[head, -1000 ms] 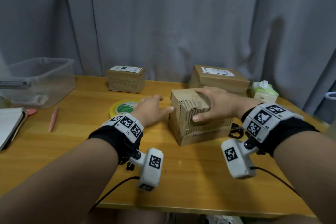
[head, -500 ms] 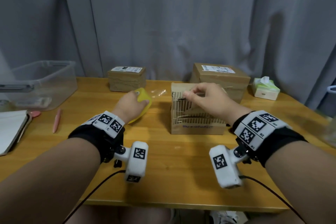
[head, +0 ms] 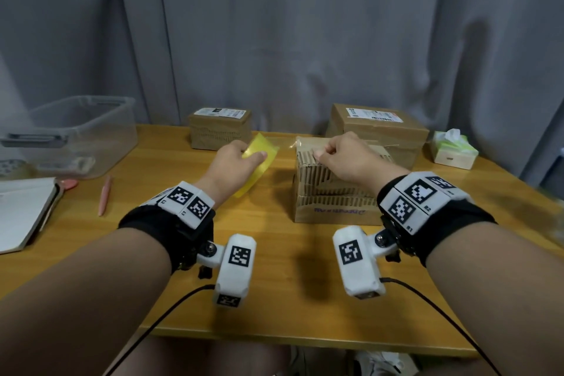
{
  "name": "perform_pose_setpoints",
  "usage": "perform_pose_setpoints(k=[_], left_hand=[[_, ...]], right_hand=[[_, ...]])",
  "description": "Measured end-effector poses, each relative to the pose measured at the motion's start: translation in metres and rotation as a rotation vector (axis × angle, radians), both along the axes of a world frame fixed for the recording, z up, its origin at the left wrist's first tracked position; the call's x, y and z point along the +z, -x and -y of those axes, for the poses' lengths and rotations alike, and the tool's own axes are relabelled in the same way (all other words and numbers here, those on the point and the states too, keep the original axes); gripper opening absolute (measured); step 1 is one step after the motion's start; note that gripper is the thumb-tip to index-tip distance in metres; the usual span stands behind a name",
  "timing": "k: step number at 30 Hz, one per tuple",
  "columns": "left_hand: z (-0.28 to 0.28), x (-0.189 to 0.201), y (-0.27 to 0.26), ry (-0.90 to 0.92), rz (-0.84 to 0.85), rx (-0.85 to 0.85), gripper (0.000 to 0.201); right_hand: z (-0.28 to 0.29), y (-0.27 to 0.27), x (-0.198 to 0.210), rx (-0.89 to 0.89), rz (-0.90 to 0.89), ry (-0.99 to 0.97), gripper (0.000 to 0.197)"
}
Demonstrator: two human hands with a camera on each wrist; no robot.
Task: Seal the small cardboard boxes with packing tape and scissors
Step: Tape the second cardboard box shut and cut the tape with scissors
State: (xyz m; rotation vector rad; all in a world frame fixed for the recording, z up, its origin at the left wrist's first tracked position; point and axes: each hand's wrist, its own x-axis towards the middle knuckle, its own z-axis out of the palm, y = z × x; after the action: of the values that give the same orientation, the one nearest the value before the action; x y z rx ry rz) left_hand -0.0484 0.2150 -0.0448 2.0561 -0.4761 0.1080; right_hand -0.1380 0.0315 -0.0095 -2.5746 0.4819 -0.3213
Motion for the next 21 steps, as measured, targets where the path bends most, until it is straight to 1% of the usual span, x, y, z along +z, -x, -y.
perform_pose_setpoints(k=[2, 4, 6, 7, 8, 10, 12, 13, 15, 17, 19, 20, 21], left_hand=[[-0.006, 0.003, -0.001, 0.087, -0.005, 0.035, 0.028], [-0.013, 0.008, 0.000, 0.150, 0.020, 0.057, 0.029], [-0.020, 0.015, 0.000, 0.195, 0.061, 0.048, 0.037], [-0.023, 0.018, 0.000, 0.205, 0.084, 0.028, 0.043], [-0.025, 0.022, 0.001, 0.204, 0.107, 0.004, 0.046], [-0.025, 0.030, 0.003, 0.158, 0.158, -0.028, 0.046], [-0.023, 0.036, 0.006, 0.098, 0.205, -0.046, 0.047], [-0.021, 0.038, 0.008, 0.074, 0.215, -0.054, 0.047], [-0.018, 0.040, 0.010, 0.038, 0.211, -0.072, 0.043], [-0.016, 0.042, 0.012, 0.004, 0.206, -0.084, 0.038], [-0.014, 0.043, 0.014, -0.027, 0.218, -0.083, 0.039], [-0.014, 0.044, 0.015, -0.044, 0.224, -0.081, 0.041], [-0.013, 0.045, 0.016, -0.065, 0.229, -0.081, 0.042]], right_hand=[[0.000, -0.001, -0.002, -0.013, 0.033, -0.001, 0.017], [0.001, -0.002, -0.002, -0.025, 0.069, -0.028, 0.012], [0.002, -0.003, 0.002, -0.040, 0.141, -0.079, 0.011], [0.001, -0.001, 0.007, -0.029, 0.208, -0.138, 0.012], [-0.001, 0.000, 0.012, 0.003, 0.275, -0.218, 0.017], [-0.008, 0.003, 0.024, 0.116, 0.343, -0.419, 0.041], [-0.018, 0.004, 0.035, 0.206, 0.304, -0.558, 0.065], [-0.023, 0.004, 0.039, 0.242, 0.276, -0.600, 0.069], [-0.032, 0.005, 0.045, 0.316, 0.230, -0.618, 0.064], [-0.036, 0.006, 0.049, 0.377, 0.202, -0.513, 0.055], [-0.036, 0.007, 0.050, 0.388, 0.176, -0.412, 0.051], [-0.035, 0.007, 0.051, 0.374, 0.159, -0.401, 0.046], [-0.034, 0.007, 0.051, 0.355, 0.140, -0.412, 0.036]])
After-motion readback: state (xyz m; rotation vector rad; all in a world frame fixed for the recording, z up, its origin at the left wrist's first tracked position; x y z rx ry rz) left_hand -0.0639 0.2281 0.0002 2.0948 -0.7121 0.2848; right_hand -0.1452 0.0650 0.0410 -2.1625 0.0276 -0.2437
